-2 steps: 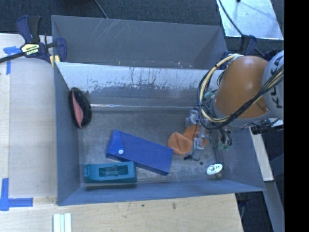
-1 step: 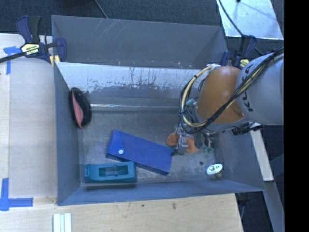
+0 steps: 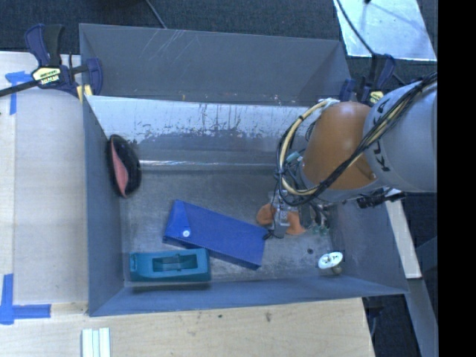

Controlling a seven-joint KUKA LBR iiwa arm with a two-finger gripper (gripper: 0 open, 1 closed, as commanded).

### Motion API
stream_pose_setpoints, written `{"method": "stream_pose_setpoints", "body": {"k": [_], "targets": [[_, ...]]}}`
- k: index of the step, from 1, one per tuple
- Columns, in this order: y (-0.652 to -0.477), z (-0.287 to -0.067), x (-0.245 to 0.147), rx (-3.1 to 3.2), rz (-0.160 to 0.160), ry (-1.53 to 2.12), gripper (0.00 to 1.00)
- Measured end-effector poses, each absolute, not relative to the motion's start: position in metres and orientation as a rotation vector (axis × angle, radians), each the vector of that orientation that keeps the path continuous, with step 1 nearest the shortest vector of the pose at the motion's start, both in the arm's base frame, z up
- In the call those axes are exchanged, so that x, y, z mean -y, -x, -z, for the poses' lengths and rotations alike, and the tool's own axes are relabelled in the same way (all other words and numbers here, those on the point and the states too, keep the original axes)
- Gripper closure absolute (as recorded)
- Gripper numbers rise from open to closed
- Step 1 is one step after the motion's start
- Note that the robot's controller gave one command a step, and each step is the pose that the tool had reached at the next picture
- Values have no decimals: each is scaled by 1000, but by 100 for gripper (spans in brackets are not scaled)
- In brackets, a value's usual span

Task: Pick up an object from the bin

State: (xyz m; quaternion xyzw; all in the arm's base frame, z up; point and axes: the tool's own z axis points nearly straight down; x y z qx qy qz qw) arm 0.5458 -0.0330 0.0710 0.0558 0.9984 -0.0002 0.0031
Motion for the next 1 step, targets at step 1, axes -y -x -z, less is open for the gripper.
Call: {"method": "stream_pose_setpoints", "body": {"k": [1], "targets": [[-568, -174, 46, -3133, 0, -168, 100]]}}
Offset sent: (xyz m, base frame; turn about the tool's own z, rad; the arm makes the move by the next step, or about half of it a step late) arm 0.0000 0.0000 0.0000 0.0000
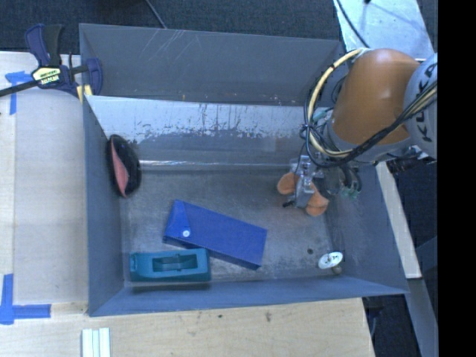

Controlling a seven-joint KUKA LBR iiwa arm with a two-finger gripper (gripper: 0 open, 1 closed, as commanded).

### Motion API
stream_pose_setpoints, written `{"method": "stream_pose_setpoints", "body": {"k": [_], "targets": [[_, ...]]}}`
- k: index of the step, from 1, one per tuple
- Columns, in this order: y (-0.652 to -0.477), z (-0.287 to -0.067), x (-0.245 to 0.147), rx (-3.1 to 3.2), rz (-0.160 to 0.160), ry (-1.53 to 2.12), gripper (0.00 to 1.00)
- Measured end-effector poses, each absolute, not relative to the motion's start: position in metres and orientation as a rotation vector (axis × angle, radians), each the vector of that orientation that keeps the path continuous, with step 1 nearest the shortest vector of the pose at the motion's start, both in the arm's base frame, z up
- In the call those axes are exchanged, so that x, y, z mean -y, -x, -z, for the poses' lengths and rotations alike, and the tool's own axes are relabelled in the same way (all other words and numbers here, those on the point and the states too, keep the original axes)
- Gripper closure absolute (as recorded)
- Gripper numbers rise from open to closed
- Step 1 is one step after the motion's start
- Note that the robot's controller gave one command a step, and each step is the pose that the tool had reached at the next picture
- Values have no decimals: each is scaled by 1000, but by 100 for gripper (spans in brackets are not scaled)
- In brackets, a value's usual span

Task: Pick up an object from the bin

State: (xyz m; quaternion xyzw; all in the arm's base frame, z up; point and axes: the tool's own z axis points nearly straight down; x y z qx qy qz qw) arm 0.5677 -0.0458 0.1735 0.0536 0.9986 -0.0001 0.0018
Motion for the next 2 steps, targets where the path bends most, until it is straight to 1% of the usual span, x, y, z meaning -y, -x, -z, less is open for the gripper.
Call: {"method": "stream_pose_setpoints", "body": {"k": [1, 2], "targets": [[-568, -174, 46, -3133, 0, -168, 100], [-576, -258, 17, -3133, 0, -176, 100]]}}
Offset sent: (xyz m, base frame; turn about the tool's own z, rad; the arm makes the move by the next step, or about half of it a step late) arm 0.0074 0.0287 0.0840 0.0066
